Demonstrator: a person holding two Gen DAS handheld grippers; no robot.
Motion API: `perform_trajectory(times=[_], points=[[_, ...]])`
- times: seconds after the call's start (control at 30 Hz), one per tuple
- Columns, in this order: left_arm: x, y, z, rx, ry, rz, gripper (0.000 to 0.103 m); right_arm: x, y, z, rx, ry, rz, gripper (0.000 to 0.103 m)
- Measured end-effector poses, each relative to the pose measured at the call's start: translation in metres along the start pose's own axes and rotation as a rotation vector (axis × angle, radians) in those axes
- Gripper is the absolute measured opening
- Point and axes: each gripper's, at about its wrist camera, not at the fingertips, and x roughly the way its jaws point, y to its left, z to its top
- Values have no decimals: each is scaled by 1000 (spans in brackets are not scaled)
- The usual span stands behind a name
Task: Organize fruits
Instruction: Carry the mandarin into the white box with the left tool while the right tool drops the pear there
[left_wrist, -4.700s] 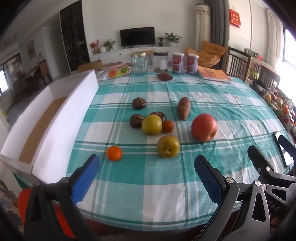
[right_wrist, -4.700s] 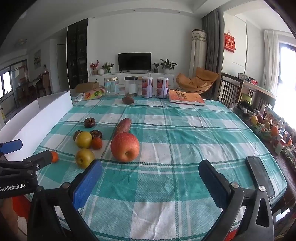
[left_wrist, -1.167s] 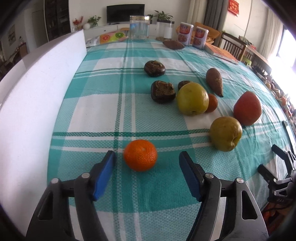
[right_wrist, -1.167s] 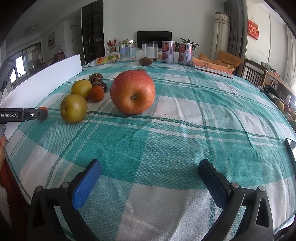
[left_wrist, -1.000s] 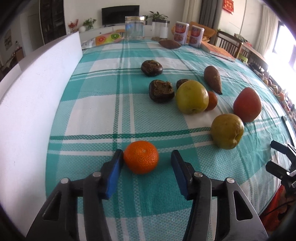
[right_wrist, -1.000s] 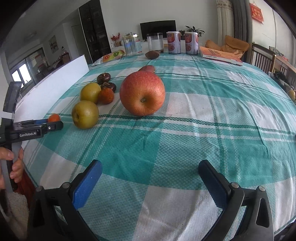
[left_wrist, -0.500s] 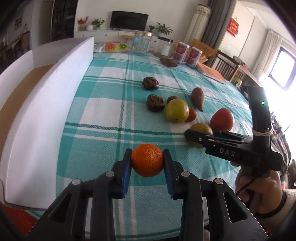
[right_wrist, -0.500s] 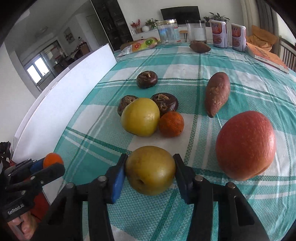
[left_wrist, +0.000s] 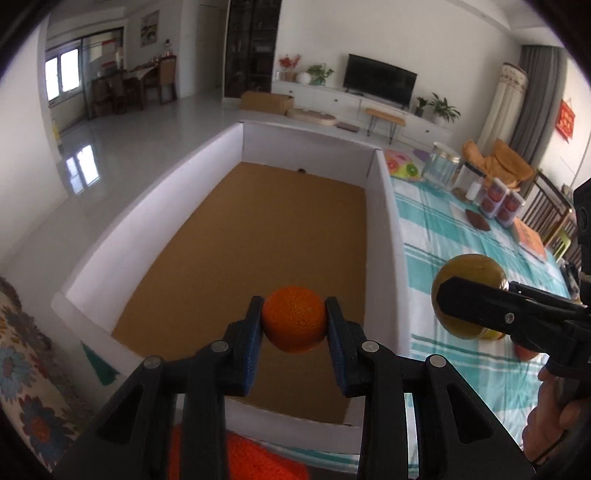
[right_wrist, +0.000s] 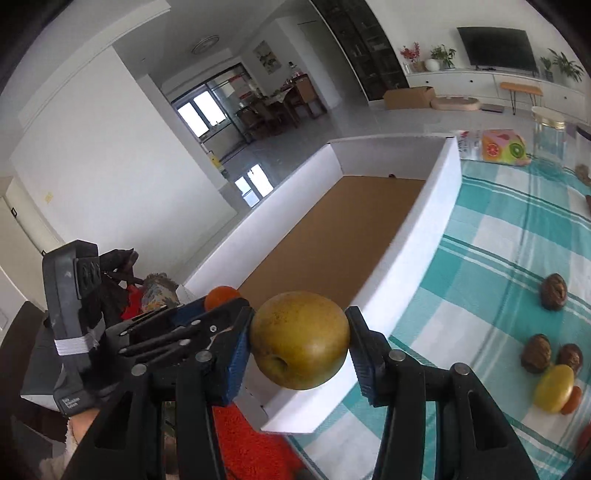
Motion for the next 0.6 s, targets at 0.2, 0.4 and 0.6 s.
perform_trajectory(times=[0.2,0.4,0.6], points=[[10,15,-15,-56,10,77,82,31,-3,-5,65,25,-1,59],[-7,-32,-3,43,-104,20,85,-52,-42,-49,-1,-103,-158,84],[26,-104,0,316,-179,117,95,-135,-127,-154,52,-137,-499,85]])
